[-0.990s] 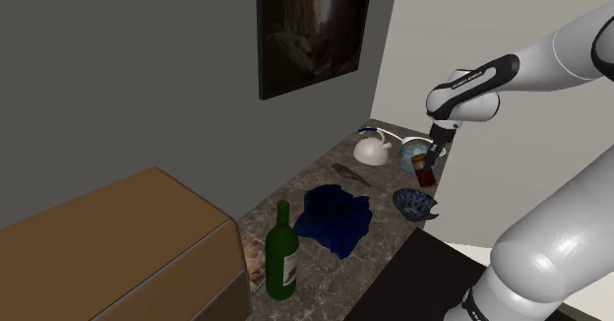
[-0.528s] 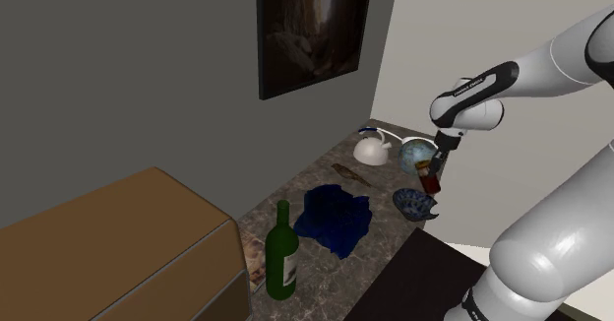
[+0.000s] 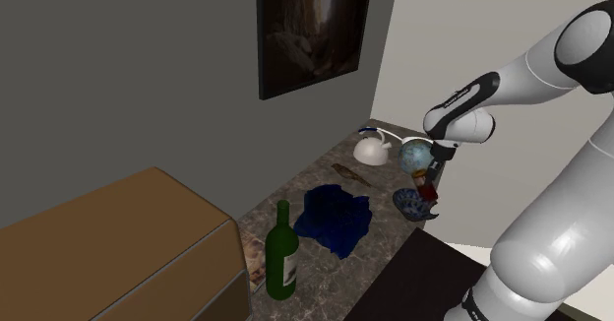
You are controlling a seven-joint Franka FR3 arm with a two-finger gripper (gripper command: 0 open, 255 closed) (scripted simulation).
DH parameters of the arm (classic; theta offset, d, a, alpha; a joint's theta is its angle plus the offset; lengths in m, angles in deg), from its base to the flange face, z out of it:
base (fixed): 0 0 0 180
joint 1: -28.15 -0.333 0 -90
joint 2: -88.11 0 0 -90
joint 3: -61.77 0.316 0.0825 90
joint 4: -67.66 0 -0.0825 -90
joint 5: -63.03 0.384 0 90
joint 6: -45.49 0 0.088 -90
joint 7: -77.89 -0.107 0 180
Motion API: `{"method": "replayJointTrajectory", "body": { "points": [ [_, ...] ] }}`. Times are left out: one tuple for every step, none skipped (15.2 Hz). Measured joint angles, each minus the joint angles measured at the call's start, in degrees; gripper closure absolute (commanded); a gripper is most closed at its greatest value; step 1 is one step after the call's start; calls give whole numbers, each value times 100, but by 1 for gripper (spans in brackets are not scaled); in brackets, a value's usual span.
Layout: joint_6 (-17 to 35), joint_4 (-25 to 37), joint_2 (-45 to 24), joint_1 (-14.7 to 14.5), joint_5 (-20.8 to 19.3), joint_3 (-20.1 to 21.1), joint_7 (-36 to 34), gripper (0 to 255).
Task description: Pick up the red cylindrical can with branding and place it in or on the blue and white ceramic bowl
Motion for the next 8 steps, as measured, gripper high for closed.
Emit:
{"method": "replayJointTrajectory", "body": {
  "points": [
    [88,-7,-97,-3,87,-22,87,255],
    [172,-18,-186,-15,172,-27,149,255],
    [258,-35,-271,-33,257,-20,195,255],
    [382,-67,-388,-42,377,-20,287,255],
    [441,-78,-449,-49,443,-14,328,255],
    [469,-81,-478,-51,475,-11,352,255],
    [486,-82,-496,-50,496,-10,368,255],
    [494,-84,-502,-50,503,-10,374,255]
  ]
}}
